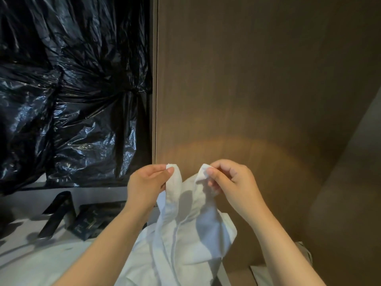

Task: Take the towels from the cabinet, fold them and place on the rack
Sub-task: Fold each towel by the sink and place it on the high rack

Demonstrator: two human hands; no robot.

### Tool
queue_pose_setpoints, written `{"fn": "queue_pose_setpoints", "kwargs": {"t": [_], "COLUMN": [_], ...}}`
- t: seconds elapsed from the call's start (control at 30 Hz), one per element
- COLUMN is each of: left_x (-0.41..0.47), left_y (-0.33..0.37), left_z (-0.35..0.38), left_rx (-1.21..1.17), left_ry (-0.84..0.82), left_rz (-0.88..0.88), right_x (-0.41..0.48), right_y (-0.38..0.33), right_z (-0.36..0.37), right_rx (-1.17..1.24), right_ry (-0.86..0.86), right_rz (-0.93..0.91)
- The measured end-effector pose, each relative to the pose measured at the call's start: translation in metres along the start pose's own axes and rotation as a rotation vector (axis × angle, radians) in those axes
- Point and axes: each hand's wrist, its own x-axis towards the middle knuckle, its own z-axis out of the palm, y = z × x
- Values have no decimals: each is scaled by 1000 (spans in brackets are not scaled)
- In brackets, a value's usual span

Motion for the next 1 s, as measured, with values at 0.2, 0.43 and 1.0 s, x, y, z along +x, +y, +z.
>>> {"fn": "queue_pose_setpoints", "kwargs": {"t": [0.2,0.43,1.0], "left_x": [-34,-50,-69], "left_y": [-1,-5,1], "left_z": [0,0,0], "left_rx": [-47,-103,-44], "left_ry": [-79,-141,-315], "left_rz": [94,143,229], "right_x": [-20,-32,-30], "right_y": [-14,-18,-15], "right_z": [14,16,28], "right_rx": [49,131,104], "right_ry": [-108,-120,-60], "right_rz": [16,71,64]}}
